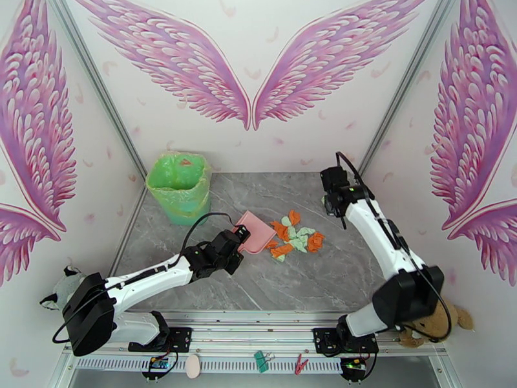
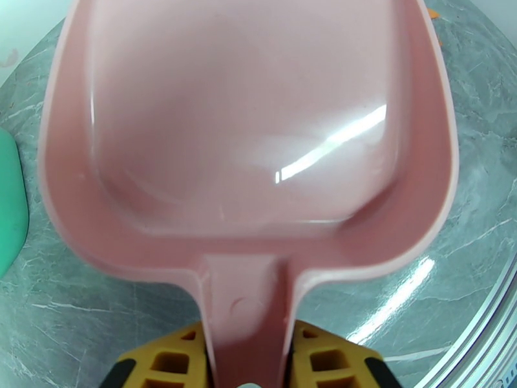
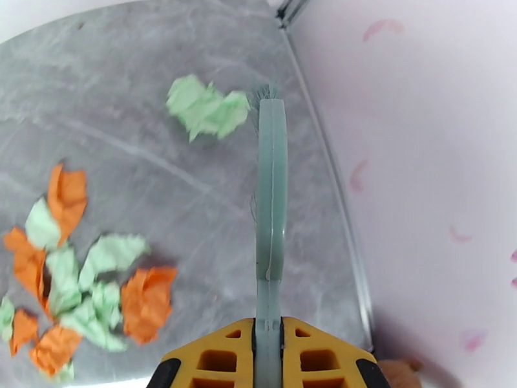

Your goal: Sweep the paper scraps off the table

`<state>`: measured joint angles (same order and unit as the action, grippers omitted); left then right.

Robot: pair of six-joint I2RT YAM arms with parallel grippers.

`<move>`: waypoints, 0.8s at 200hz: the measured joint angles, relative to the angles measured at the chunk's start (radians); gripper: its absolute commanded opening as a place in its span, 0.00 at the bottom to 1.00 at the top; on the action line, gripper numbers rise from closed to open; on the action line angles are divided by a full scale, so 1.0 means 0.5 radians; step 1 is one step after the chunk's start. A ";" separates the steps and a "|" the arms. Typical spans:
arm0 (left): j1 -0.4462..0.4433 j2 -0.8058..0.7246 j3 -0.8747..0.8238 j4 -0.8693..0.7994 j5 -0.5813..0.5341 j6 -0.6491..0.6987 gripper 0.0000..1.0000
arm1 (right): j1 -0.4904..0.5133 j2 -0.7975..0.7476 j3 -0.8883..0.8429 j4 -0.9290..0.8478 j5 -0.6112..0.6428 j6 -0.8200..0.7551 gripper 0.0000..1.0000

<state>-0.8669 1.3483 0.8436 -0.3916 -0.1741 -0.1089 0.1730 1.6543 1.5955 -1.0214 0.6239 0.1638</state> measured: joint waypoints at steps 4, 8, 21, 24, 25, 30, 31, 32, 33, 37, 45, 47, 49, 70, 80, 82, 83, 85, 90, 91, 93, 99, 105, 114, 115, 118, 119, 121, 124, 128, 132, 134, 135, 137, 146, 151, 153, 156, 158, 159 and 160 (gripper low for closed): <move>0.000 0.000 0.000 0.000 0.002 0.001 0.00 | 0.000 0.082 0.066 0.002 0.026 -0.018 0.00; 0.000 0.000 0.000 0.002 0.005 -0.006 0.00 | 0.000 0.156 0.120 0.005 0.044 -0.031 0.00; 0.000 0.000 0.000 0.003 0.020 -0.020 0.00 | 0.000 0.415 0.333 0.011 0.117 -0.088 0.00; 0.000 0.000 0.000 0.002 0.025 -0.026 0.00 | 0.000 0.471 0.385 0.008 0.135 -0.104 0.00; 0.000 0.000 0.000 0.003 0.027 -0.024 0.00 | 0.000 0.484 0.397 0.007 0.140 -0.106 0.00; 0.000 0.000 -0.002 0.004 0.036 -0.037 0.00 | 0.000 0.581 0.482 0.005 0.167 -0.127 0.00; 0.000 -0.001 -0.002 0.005 0.037 -0.038 0.00 | 0.000 0.605 0.507 0.005 0.178 -0.131 0.00; 0.000 0.000 -0.002 0.005 0.040 -0.039 0.00 | 0.000 0.618 0.520 0.005 0.182 -0.134 0.00; 0.000 0.000 -0.003 0.005 0.041 -0.040 0.00 | 0.000 0.645 0.543 0.005 0.189 -0.139 0.00; -0.001 -0.001 -0.009 0.011 0.047 -0.047 0.00 | 0.000 0.721 0.615 0.001 0.214 -0.162 0.00; -0.005 -0.001 -0.022 0.014 0.050 -0.057 0.00 | 0.000 0.857 0.742 -0.003 0.261 -0.193 0.00; -0.005 -0.001 -0.026 0.014 0.052 -0.060 0.00 | 0.000 0.881 0.762 -0.004 0.269 -0.200 0.00; -0.005 -0.001 -0.034 0.017 0.053 -0.062 0.00 | 0.000 0.919 0.793 -0.008 0.279 -0.211 0.00; -0.014 -0.023 -0.120 0.017 0.056 -0.092 0.00 | 0.000 1.154 0.960 -0.012 0.385 -0.301 0.00; -0.018 -0.047 -0.167 0.013 0.061 -0.105 0.00 | 0.000 1.212 0.972 -0.013 0.417 -0.341 0.00; -0.018 -0.053 -0.177 0.012 0.062 -0.107 0.00 | 0.000 1.224 0.972 -0.012 0.424 -0.351 0.00; -0.019 -0.056 -0.179 0.011 0.062 -0.107 0.00 | 0.000 1.228 0.972 -0.013 0.427 -0.355 0.00; -0.019 -0.063 -0.188 0.011 0.063 -0.111 0.00 | 0.000 1.237 0.974 -0.013 0.433 -0.365 0.00; -0.019 -0.076 -0.203 0.009 0.063 -0.112 0.00 | 0.000 1.257 0.974 -0.014 0.446 -0.382 0.00; -0.019 -0.079 -0.208 0.010 0.063 -0.115 0.00 | 0.000 1.262 0.974 -0.014 0.448 -0.387 0.00; -0.019 -0.084 -0.212 0.009 0.063 -0.117 0.00 | 0.000 1.266 0.974 -0.013 0.452 -0.391 0.00; -0.019 -0.103 -0.228 0.008 0.063 -0.120 0.00 | 0.000 1.290 0.974 -0.013 0.468 -0.416 0.00; -0.019 -0.117 -0.240 0.009 0.063 -0.121 0.00 | 0.000 1.311 0.975 -0.011 0.482 -0.437 0.00; -0.019 -0.131 -0.248 0.007 0.063 -0.124 0.00 | 0.000 1.341 0.979 -0.007 0.501 -0.470 0.00; -0.019 -0.132 -0.249 0.007 0.063 -0.124 0.00 | 0.000 1.344 0.979 -0.006 0.504 -0.474 0.00; -0.019 -0.134 -0.249 0.007 0.063 -0.126 0.00 | 0.000 1.360 0.983 -0.004 0.511 -0.488 0.00; -0.019 -0.135 -0.249 0.007 0.063 -0.125 0.00 | 0.000 1.363 0.984 -0.004 0.513 -0.490 0.00; -0.019 -0.135 -0.249 0.007 0.063 -0.125 0.00 | 0.000 1.373 0.989 -0.004 0.518 -0.498 0.00; -0.019 -0.137 -0.249 0.008 0.063 -0.125 0.00 | 0.000 1.387 0.994 -0.002 0.522 -0.510 0.00; -0.019 -0.137 -0.249 0.008 0.063 -0.126 0.00 | 0.000 1.406 0.999 0.003 0.528 -0.526 0.00; -0.019 -0.137 -0.249 0.009 0.063 -0.127 0.00 | 0.000 1.425 1.001 0.010 0.529 -0.539 0.00; -0.019 -0.137 -0.249 0.008 0.063 -0.127 0.00 | 0.000 1.433 1.001 0.012 0.530 -0.543 0.00; -0.019 -0.137 -0.249 0.008 0.062 -0.127 0.00 | 0.000 1.436 1.001 0.012 0.530 -0.546 0.00; -0.019 -0.137 -0.249 0.008 0.062 -0.126 0.00 | 0.001 1.445 1.001 0.013 0.530 -0.552 0.00; -0.019 -0.137 -0.249 0.008 0.062 -0.127 0.00 | 0.004 1.477 1.001 0.013 0.531 -0.575 0.00; -0.020 -0.138 -0.249 0.008 0.062 -0.126 0.00 | 0.005 1.496 0.999 0.014 0.531 -0.587 0.00; -0.020 -0.138 -0.249 0.008 0.062 -0.126 0.00 | 0.006 1.501 0.998 0.017 0.531 -0.590 0.00; -0.020 -0.138 -0.249 0.008 0.063 -0.127 0.00 | 0.008 1.506 0.992 0.019 0.530 -0.595 0.00; -0.020 -0.138 -0.249 0.008 0.062 -0.127 0.00 | 0.009 1.509 0.986 0.025 0.529 -0.598 0.00; -0.020 -0.138 -0.249 0.008 0.062 -0.127 0.00 | 0.010 1.509 0.983 0.026 0.529 -0.600 0.00; -0.021 -0.138 -0.249 0.008 0.062 -0.127 0.00 | 0.011 1.510 0.980 0.027 0.529 -0.600 0.00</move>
<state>-0.8772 1.2793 0.7189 -0.3874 -0.1432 -0.1722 0.1783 2.4092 2.0853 -1.0080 0.8886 -0.1364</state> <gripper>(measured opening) 0.279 0.129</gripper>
